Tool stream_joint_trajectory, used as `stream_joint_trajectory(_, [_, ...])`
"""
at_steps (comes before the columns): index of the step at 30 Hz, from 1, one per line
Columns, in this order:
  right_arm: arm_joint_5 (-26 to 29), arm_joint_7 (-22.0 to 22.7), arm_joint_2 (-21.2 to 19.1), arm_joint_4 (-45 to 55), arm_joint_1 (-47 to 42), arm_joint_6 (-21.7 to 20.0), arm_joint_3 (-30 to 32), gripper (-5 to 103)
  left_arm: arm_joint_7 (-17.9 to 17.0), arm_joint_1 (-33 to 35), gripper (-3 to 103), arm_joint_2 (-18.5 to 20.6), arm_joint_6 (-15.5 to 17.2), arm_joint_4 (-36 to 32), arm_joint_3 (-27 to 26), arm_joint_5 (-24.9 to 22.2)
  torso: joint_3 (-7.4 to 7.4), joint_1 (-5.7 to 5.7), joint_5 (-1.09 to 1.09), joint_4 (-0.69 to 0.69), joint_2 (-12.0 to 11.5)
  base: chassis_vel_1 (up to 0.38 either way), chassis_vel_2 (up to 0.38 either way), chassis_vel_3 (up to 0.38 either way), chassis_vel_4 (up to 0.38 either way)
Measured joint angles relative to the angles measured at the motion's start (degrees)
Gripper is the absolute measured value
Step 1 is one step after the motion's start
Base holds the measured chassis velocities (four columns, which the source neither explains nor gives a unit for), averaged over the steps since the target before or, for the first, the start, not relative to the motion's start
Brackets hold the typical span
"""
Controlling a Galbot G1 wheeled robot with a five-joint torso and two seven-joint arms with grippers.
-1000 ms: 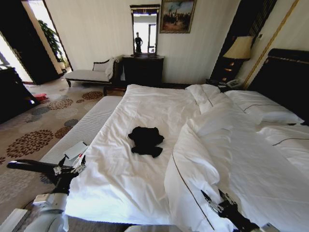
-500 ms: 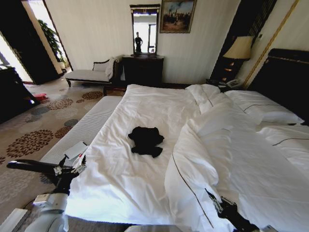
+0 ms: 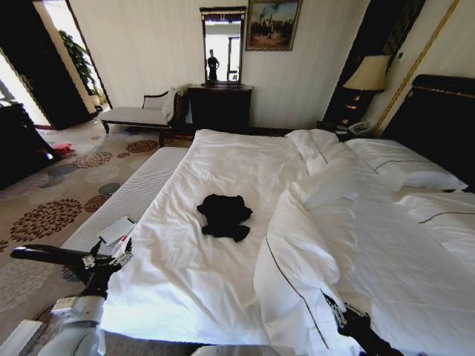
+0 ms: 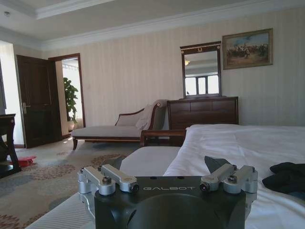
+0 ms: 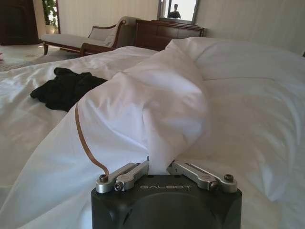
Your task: Fold the clothes on the bed.
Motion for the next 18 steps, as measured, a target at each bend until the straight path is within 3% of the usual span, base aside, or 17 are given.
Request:
stream_joint_trajectory(8, [2.1, 6.8, 6.0, -1.3, -0.8, 3.5, 5.6, 1, -0.1, -0.6, 99, -0.4, 0.1, 0.2, -0.1, -0.2, 0.00, 0.00, 0.00, -0.01, 0.0, 0.000, 0.000, 0.000, 0.000])
stream_joint_trajectory(18, [4.7, 9.3, 9.5, -4.6, -0.4, 5.5, 14.7, 1, -0.3, -2.2, 99, 0.0, 0.9, 0.3, 0.3, -0.4, 0.00, 0.00, 0.00, -0.01, 0.0, 0.000, 0.000, 0.000, 0.000])
